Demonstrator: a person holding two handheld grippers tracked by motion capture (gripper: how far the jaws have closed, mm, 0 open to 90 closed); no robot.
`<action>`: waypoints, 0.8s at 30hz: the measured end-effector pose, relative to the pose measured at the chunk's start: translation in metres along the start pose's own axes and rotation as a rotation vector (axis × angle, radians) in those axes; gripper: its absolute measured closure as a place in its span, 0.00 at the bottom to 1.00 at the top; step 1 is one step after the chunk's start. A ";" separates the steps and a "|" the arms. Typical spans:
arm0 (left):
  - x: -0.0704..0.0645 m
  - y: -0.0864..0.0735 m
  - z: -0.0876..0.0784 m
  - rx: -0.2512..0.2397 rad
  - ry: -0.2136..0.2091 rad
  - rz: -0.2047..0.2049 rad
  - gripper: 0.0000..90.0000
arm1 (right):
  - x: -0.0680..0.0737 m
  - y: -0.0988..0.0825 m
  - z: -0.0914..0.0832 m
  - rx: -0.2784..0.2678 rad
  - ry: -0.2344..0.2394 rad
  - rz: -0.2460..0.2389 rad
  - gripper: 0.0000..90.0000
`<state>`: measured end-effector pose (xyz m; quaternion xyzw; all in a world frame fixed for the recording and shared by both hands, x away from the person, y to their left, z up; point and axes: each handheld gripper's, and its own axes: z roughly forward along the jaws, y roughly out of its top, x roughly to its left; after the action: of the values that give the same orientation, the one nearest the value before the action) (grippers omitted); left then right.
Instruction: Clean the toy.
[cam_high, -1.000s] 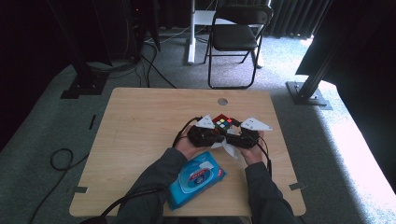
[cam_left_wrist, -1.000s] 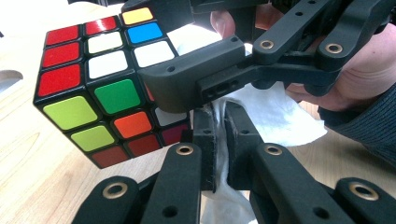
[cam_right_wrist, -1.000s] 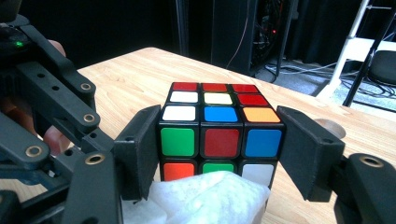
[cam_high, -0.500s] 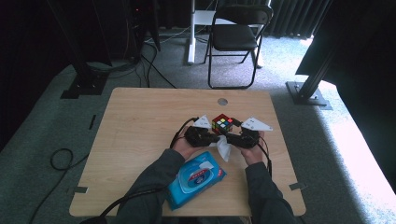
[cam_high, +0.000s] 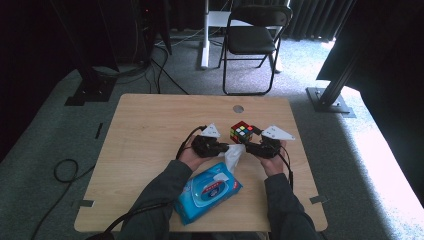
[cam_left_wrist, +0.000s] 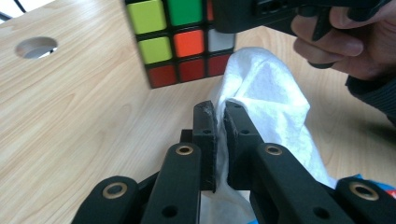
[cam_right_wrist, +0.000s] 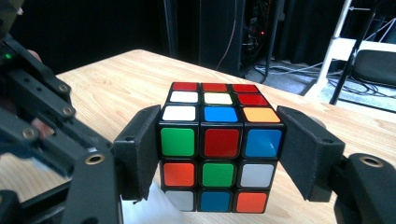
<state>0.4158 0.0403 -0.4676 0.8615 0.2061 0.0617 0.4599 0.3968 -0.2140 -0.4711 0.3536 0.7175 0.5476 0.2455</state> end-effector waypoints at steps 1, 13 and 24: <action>0.002 -0.002 -0.002 -0.002 0.005 -0.007 0.94 | 0.000 0.000 0.000 0.001 -0.001 0.001 0.38; 0.022 -0.013 -0.021 -0.016 0.102 -0.066 0.93 | -0.002 -0.007 0.002 0.026 -0.011 0.006 0.38; 0.037 -0.027 -0.033 -0.026 0.160 -0.122 0.93 | 0.000 -0.013 0.007 0.047 0.011 0.003 0.38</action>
<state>0.4313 0.0939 -0.4739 0.8338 0.2933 0.1047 0.4559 0.3987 -0.2115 -0.4852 0.3573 0.7311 0.5327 0.2326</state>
